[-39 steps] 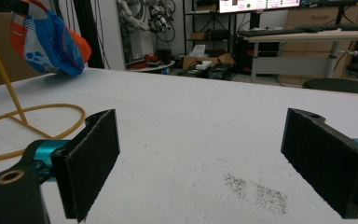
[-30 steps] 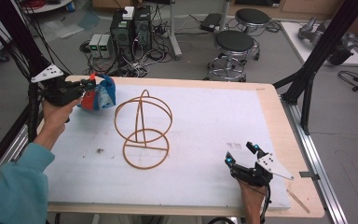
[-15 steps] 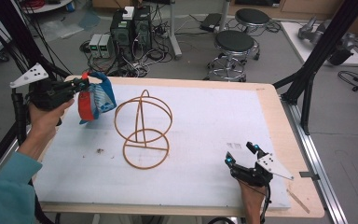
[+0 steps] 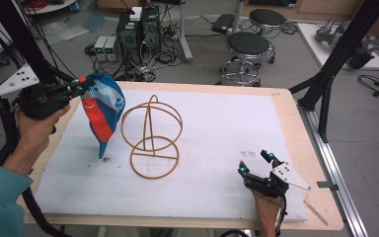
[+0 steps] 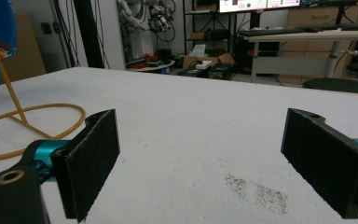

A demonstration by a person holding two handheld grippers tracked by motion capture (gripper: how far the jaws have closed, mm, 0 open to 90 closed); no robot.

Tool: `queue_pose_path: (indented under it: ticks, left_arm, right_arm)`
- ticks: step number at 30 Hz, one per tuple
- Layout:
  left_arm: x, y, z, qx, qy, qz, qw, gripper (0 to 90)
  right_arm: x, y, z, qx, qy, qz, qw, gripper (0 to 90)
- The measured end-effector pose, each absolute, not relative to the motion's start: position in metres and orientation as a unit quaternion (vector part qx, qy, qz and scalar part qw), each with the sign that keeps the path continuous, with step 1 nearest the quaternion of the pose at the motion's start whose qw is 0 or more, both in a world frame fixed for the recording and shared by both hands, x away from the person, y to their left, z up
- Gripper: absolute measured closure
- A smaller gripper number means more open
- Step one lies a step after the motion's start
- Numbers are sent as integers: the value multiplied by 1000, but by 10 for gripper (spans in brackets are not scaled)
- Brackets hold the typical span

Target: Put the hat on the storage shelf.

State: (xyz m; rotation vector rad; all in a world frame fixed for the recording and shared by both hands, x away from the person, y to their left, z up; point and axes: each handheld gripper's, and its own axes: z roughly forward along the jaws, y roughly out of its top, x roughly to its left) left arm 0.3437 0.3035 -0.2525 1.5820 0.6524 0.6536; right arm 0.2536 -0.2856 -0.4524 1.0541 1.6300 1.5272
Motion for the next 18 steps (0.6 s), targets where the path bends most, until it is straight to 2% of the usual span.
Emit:
queue_pose_path:
  ticks: [9,18]
  left_arm:
    - [335,299,-245,686,271,283,613,887]
    - [307,300,-239,702,246,280,607,887]
  right_arm:
    - [253,-286,-452,406,622,585,325,104]
    - [254,-286,-452,408,622,585,323,105]
